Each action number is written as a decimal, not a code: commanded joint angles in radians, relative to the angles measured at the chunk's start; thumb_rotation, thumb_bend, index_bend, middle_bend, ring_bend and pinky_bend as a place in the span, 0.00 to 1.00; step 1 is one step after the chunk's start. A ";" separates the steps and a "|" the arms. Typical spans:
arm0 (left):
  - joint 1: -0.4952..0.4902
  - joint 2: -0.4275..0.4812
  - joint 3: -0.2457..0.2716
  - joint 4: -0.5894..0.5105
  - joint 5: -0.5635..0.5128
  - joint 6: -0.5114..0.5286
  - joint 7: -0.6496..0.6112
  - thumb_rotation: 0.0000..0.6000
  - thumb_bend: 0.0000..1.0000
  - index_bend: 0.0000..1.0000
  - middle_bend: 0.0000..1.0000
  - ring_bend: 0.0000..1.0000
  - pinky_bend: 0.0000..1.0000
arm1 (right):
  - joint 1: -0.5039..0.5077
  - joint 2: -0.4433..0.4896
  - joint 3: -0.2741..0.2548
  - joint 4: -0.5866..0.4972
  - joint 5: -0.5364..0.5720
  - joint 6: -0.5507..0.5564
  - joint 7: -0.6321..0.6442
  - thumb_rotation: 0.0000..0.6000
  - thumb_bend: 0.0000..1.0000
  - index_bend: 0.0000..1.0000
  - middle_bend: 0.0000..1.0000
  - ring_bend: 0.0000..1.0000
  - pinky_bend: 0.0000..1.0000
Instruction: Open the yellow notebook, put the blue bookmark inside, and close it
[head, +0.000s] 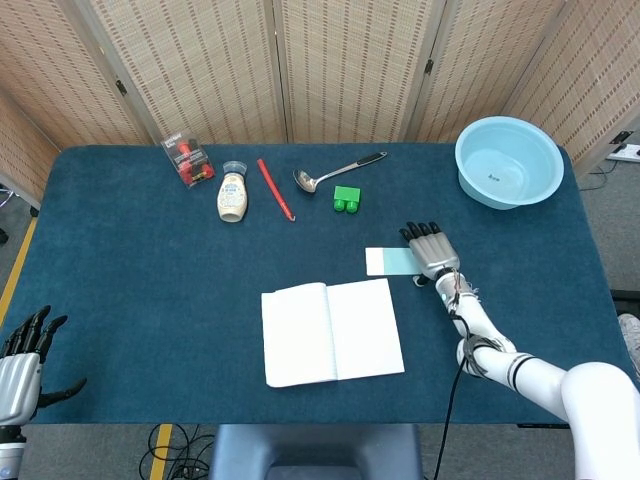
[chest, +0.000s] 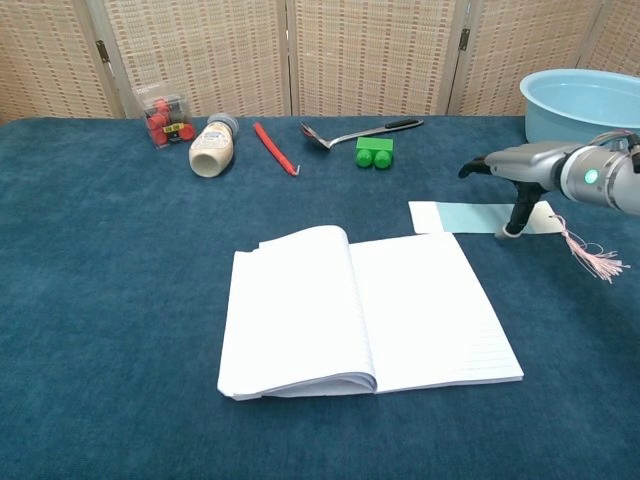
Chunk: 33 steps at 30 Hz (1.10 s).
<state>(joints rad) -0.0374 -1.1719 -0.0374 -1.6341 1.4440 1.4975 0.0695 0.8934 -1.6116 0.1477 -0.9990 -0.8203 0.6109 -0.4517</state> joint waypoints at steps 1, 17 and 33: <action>0.000 0.000 0.000 0.000 0.000 0.000 0.000 1.00 0.07 0.15 0.04 0.04 0.15 | 0.001 0.024 -0.006 -0.032 -0.011 -0.009 0.005 1.00 0.18 0.10 0.01 0.00 0.00; 0.011 0.007 0.004 -0.006 -0.004 0.007 0.001 1.00 0.07 0.15 0.04 0.04 0.15 | 0.065 0.047 -0.073 -0.035 0.105 -0.068 -0.071 1.00 0.28 0.14 0.01 0.00 0.00; 0.012 0.002 0.003 0.003 -0.010 -0.001 -0.006 1.00 0.07 0.15 0.04 0.04 0.15 | 0.076 0.017 -0.105 -0.002 0.110 -0.046 -0.069 1.00 0.28 0.22 0.03 0.00 0.00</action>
<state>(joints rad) -0.0258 -1.1697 -0.0342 -1.6308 1.4341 1.4963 0.0640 0.9693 -1.5945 0.0425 -1.0014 -0.7107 0.5653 -0.5208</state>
